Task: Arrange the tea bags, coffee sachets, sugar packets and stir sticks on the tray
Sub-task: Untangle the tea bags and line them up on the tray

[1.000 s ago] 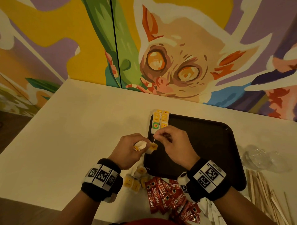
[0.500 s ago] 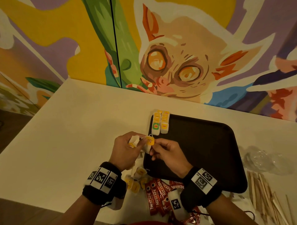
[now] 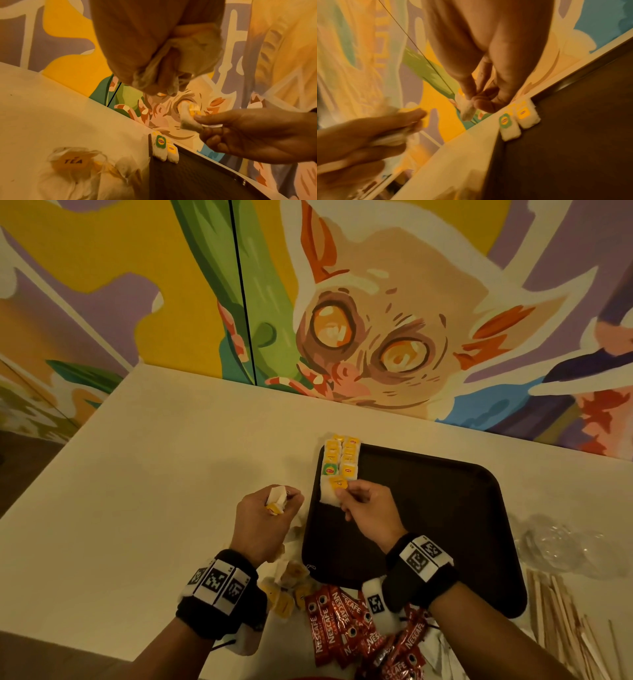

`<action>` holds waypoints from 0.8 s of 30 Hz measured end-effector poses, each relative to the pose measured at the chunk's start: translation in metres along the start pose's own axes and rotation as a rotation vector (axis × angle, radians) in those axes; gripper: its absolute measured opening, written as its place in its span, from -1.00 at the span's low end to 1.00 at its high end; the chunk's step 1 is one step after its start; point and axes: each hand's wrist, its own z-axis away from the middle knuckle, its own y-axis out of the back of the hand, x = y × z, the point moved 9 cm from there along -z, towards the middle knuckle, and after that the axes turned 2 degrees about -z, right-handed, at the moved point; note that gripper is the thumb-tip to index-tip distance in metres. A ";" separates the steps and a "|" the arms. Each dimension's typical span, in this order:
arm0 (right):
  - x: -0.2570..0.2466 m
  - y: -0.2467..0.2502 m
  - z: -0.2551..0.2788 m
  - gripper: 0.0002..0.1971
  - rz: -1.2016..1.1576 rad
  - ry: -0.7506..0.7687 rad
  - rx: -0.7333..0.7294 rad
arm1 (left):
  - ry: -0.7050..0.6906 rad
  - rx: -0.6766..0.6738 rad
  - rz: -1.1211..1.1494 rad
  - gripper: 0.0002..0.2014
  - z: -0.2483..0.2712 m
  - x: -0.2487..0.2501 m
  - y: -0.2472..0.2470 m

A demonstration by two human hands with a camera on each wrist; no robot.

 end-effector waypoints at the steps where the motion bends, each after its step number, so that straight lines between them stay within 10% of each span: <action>1: 0.004 0.006 -0.009 -0.82 0.029 -0.021 0.025 | -0.002 -0.007 -0.004 -0.96 0.000 0.001 0.000; 24: 0.064 0.026 -0.084 -0.76 0.155 -0.290 0.170 | 0.057 -0.087 -0.060 -0.93 -0.007 -0.019 -0.005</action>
